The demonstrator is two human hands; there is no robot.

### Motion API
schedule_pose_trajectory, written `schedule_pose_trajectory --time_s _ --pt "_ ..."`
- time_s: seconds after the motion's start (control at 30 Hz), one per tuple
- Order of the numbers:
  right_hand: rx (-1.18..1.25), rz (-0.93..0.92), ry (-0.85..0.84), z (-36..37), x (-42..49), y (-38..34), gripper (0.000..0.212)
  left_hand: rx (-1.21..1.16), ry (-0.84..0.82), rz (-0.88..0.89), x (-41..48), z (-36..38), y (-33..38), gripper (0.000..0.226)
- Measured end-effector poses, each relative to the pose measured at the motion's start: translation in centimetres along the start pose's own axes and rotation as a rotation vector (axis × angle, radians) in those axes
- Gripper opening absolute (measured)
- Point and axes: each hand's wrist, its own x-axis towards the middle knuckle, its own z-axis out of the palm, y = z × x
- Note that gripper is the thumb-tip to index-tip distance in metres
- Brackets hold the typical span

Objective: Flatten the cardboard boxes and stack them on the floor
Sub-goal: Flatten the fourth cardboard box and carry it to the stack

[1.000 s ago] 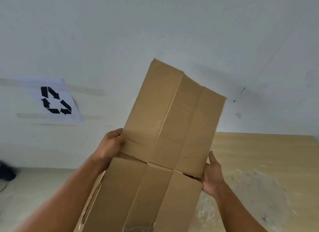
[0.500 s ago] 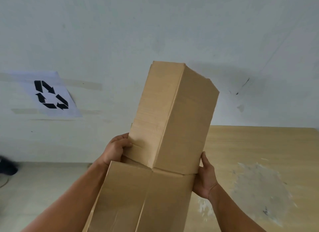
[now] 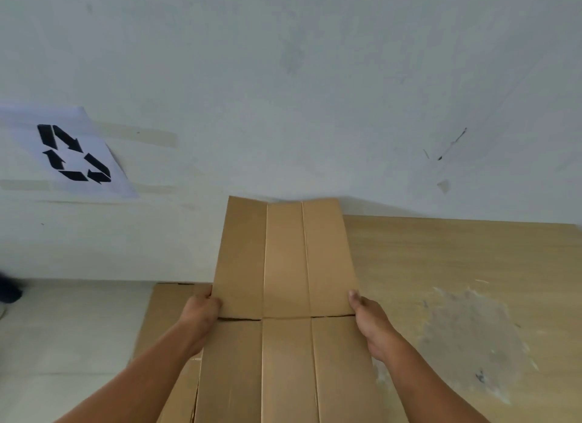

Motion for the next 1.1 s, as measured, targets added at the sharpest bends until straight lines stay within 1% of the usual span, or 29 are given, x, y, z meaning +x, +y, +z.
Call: schedule_pose_trajectory --time_s 0.17,0.2,0.23,0.3,0.33,0.4,0.43,0.5,0.53,0.57,0.63,0.7,0.77,0.8,0.87,0.93,1.1 --pt "-0.110 0.025 0.099 1.5 1.3 1.7 0.046 0.127 -0.055 -0.055 1.3 0.9 -2.2 0.041" --pt "-0.120 0.018 0.125 1.6 1.6 1.9 0.043 0.173 -0.063 -0.046 1.6 1.1 -2.4 0.048" --pt "-0.137 0.013 0.154 1.5 2.1 2.2 0.040 0.236 -0.059 -0.026 1.8 1.3 -2.6 0.059" --pt "-0.170 0.008 0.197 1.5 2.9 2.5 0.033 0.387 -0.028 0.055 1.9 1.7 -2.9 0.082" --pt "-0.195 -0.007 0.207 1.6 3.2 2.6 0.031 0.470 -0.012 0.113 2.0 2.0 -3.1 0.089" --pt "-0.317 -0.034 0.229 2.1 3.8 2.9 0.040 0.603 0.000 0.208 2.1 2.7 -3.7 0.098" --pt "-0.420 -0.063 0.266 2.4 3.9 3.1 0.044 0.652 0.001 0.238 2.2 3.0 -4.1 0.099" --pt "-0.653 -0.187 0.379 3.5 3.5 3.8 0.052 0.735 0.023 0.280 2.6 3.5 -4.9 0.096" --pt "-0.760 -0.295 0.414 4.1 3.3 4.3 0.059 0.781 0.039 0.296 2.7 3.8 -5.3 0.094" --pt "-0.836 -0.418 0.404 4.8 2.9 4.7 0.064 0.844 0.054 0.317 2.7 4.0 -5.6 0.090" --pt "-0.934 -0.624 0.286 6.5 2.5 5.6 0.064 1.003 0.057 0.404 2.5 4.8 -6.1 0.082" --pt "-1.018 -0.727 0.143 8.3 2.4 6.5 0.064 1.138 -0.024 0.538 2.1 5.8 -6.8 0.076" --pt "-1.083 -0.810 0.033 10.1 2.4 7.6 0.064 1.261 -0.156 0.622 2.0 7.1 -8.0 0.071" --pt "-1.101 -0.830 -0.005 11.1 2.4 8.3 0.063 1.311 -0.209 0.634 2.1 7.6 -8.6 0.069" --pt "-1.098 -0.819 -0.025 12.4 2.4 9.3 0.062 1.375 -0.253 0.630 2.5 8.2 -9.6 0.065" --pt "-1.108 -0.803 -0.018 12.8 2.5 9.6 0.064 1.396 -0.259 0.622 3.0 8.2 -9.9 0.064" --pt "-1.202 -0.832 -0.047 12.2 3.3 9.6 0.067 1.420 -0.267 0.627 3.4 8.0 -9.8 0.069"
